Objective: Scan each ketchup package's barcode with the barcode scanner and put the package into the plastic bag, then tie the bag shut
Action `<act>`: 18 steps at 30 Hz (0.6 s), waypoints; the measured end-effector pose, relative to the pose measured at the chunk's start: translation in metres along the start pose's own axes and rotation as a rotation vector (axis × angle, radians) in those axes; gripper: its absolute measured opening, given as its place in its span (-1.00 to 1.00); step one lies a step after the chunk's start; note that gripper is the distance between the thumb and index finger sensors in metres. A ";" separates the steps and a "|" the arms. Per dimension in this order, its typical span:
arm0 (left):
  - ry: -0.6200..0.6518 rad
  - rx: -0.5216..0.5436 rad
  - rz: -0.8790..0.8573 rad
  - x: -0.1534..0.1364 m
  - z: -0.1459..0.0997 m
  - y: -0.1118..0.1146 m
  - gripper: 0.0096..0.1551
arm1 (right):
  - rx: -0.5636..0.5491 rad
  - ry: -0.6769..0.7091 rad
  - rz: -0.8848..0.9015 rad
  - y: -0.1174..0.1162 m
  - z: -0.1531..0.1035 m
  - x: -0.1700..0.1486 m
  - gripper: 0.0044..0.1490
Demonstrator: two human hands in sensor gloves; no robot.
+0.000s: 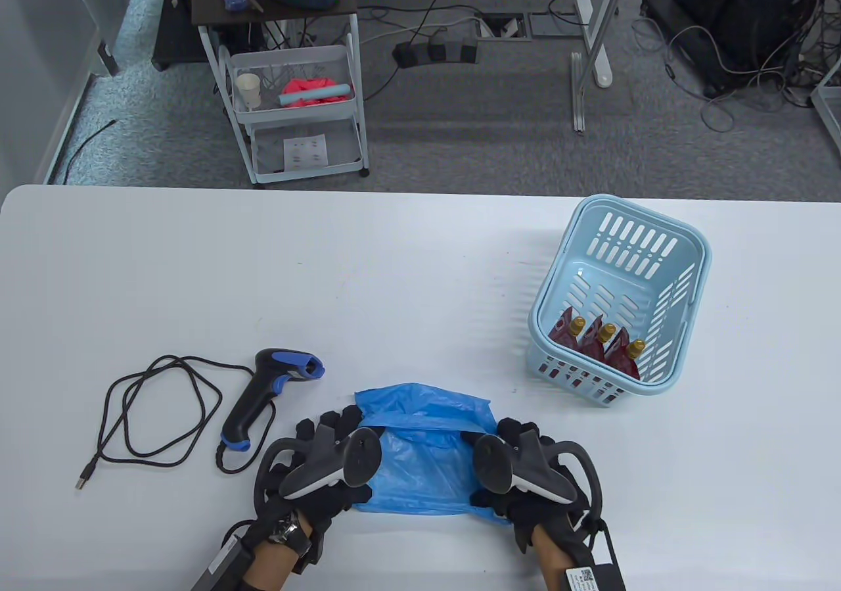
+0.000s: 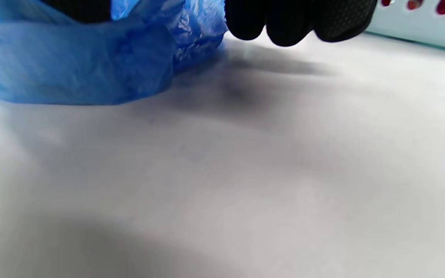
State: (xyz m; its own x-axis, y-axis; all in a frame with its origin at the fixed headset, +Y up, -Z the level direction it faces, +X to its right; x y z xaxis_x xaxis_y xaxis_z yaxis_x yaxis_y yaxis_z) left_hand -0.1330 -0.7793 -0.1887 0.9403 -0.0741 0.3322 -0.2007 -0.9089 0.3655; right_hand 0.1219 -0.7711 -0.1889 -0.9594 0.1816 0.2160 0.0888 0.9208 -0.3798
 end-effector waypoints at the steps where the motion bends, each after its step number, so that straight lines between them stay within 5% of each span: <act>1: 0.004 0.003 0.005 0.001 0.000 0.000 0.31 | -0.036 0.001 0.024 0.004 -0.002 -0.004 0.16; 10: 0.016 0.002 0.002 0.004 0.000 0.000 0.35 | -0.295 0.085 0.442 0.035 -0.024 -0.037 -0.33; 18: 0.026 -0.005 0.002 0.005 0.001 0.000 0.35 | -0.489 0.188 0.266 0.063 -0.043 0.008 -0.51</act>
State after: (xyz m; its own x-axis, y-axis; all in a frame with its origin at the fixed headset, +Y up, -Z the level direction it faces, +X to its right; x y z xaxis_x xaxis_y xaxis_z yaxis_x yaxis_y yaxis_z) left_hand -0.1281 -0.7800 -0.1881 0.9325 -0.0656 0.3550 -0.2042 -0.9068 0.3688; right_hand 0.1309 -0.6972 -0.1724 -0.8273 0.4448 0.3432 0.4757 0.8796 0.0066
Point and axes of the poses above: the tracker on the back of each hand, its own x axis roughly to the thumb side, its own z axis roughly from the wrist to the fingertips, y = z × x, the point moved 1 cm from there along z, roughly from the wrist to the fingertips, and after that the axes turned 8 degrees about z, right-handed, at the moved point
